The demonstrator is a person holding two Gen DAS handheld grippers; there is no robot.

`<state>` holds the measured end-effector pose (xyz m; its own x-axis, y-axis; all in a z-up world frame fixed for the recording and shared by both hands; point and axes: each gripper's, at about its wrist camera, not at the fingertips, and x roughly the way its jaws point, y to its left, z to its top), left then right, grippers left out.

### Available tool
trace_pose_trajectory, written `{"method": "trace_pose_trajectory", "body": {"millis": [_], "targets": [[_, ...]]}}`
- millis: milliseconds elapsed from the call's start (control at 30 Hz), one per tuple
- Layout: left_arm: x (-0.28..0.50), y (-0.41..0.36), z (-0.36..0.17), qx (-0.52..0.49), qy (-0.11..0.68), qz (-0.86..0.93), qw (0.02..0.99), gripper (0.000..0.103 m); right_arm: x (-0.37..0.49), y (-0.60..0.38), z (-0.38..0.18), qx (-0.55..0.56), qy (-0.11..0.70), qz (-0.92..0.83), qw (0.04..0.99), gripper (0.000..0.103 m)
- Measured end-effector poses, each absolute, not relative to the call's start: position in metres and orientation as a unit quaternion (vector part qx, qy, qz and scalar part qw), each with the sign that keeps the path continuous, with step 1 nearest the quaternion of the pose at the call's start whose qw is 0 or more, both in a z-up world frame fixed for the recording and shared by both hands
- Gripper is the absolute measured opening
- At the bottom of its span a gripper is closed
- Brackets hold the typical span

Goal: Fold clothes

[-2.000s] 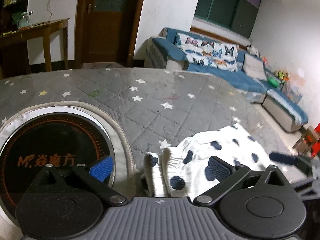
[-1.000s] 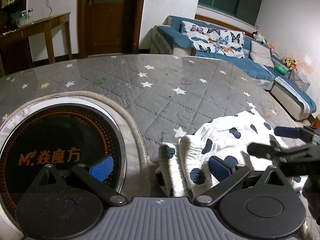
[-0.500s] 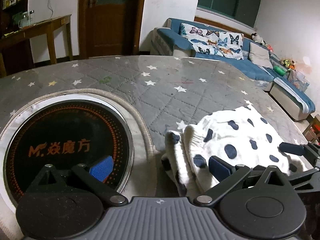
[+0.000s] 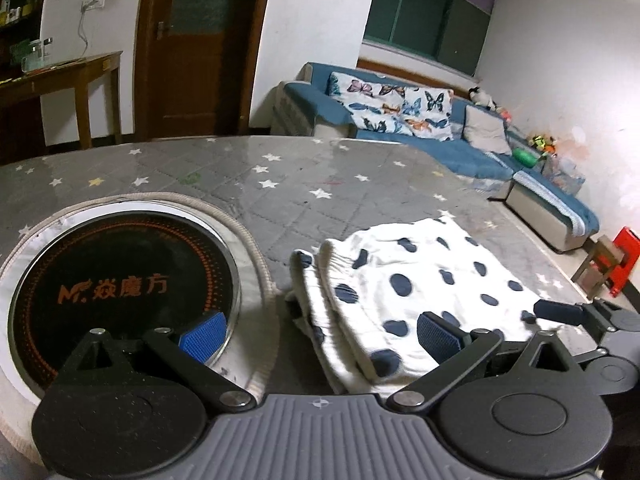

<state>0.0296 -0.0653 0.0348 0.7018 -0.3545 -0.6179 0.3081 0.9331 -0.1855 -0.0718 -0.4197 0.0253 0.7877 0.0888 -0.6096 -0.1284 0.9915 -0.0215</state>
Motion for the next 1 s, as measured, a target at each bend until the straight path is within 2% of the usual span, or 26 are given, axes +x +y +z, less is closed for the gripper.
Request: {"method": "trace_pose_trajectory", "body": {"millis": [1000], "targets": [[-0.033, -0.063, 0.018, 0.003, 0.361, -0.145, 0.921, 0.103, -0.127, -0.398, 0.018, 0.025, 0.334, 0.023, 0.942, 0.103]]}}
